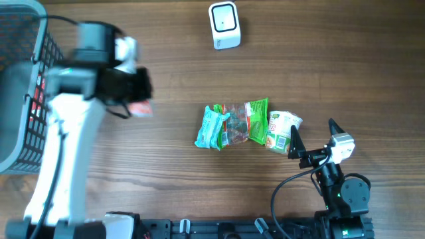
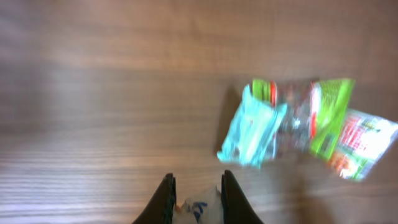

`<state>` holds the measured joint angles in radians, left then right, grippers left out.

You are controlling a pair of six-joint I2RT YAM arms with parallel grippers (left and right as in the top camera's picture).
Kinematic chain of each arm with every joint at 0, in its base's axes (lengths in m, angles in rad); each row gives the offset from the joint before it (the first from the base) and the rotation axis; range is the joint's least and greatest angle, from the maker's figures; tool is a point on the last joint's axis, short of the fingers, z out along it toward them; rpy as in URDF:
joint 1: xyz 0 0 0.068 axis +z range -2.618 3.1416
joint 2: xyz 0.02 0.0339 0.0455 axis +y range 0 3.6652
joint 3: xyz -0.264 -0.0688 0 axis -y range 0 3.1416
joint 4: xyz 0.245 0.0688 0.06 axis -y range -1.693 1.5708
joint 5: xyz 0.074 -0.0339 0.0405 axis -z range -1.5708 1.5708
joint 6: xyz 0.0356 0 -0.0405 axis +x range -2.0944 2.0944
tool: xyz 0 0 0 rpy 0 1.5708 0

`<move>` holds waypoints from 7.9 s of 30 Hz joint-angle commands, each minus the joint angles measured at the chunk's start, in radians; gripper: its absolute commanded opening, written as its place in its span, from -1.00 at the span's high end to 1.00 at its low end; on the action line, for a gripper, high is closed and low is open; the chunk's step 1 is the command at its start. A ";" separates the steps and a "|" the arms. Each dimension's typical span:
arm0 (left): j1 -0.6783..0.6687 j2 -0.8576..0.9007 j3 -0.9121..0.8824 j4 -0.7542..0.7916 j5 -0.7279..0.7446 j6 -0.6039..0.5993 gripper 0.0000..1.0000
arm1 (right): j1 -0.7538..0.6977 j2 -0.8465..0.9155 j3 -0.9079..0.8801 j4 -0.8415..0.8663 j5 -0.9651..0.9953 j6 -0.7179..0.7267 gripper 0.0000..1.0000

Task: Scan the item barcode
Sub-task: 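Place the red Kleenex pack on the table left of the tissue pack, then reach into the basket and grasp the red snack stick with left gripper, then carry the red snack stick and lay it left of the tissue pack, then move the right gripper from rest toward the cup noodles, then close the right gripper around the Nissin cup noodles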

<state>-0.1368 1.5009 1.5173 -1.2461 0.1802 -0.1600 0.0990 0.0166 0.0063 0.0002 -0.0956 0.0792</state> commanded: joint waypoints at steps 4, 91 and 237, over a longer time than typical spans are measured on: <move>-0.198 0.148 -0.303 0.286 -0.021 -0.065 -1.00 | -0.003 -0.003 -0.001 0.004 0.009 0.006 -1.00; -0.028 -0.138 -0.009 0.019 -0.021 -0.189 0.92 | -0.003 -0.003 -0.001 0.004 0.009 0.006 -0.99; 0.078 -0.126 -0.384 0.520 -0.096 -0.290 -1.00 | -0.228 1.462 0.685 -0.473 -0.621 -0.049 -0.99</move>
<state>-0.0624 1.3819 1.1347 -0.7280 0.0940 -0.4511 -0.1291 1.4712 0.6945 -0.4870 -0.6739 0.0227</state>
